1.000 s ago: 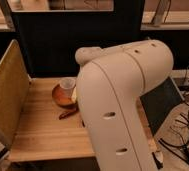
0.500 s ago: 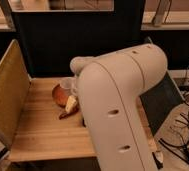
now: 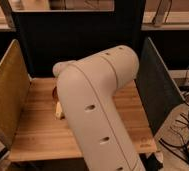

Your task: Place the pepper in the ceramic bowl

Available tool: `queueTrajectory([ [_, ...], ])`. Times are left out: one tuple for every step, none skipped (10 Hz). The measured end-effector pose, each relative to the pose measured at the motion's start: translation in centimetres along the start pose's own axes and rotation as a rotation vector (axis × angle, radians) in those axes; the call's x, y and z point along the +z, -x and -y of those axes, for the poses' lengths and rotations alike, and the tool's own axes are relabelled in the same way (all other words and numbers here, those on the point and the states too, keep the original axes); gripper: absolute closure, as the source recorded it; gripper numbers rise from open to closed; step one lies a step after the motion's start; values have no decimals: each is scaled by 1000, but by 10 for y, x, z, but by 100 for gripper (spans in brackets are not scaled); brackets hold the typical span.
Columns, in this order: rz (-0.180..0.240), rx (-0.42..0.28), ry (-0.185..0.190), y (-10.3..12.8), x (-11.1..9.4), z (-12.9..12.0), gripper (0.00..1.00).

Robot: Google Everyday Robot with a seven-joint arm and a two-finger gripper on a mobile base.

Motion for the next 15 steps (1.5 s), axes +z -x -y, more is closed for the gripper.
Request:
queueTrajectory([
  [-23, -12, -10, 7, 7, 2, 20],
  [-31, -2, -16, 10, 10, 5, 20],
  [-31, 1, -17, 9, 10, 6, 20],
  [-30, 4, -17, 8, 10, 7, 20],
  [-32, 2, -17, 9, 10, 6, 20],
  [-30, 4, -17, 8, 10, 7, 20],
  [-26, 14, -13, 6, 11, 10, 20],
  [-19, 29, -12, 2, 14, 16, 20],
  [-14, 42, -7, -2, 16, 21, 20],
  [-9, 59, 0, -8, 19, 26, 20],
  [4, 77, 6, -13, 22, 32, 20],
  [17, 85, 9, -17, 23, 37, 20],
  [33, 86, 7, -17, 23, 40, 20],
  [48, 77, 4, -16, 24, 41, 20],
  [62, 62, 2, -11, 25, 40, 20],
])
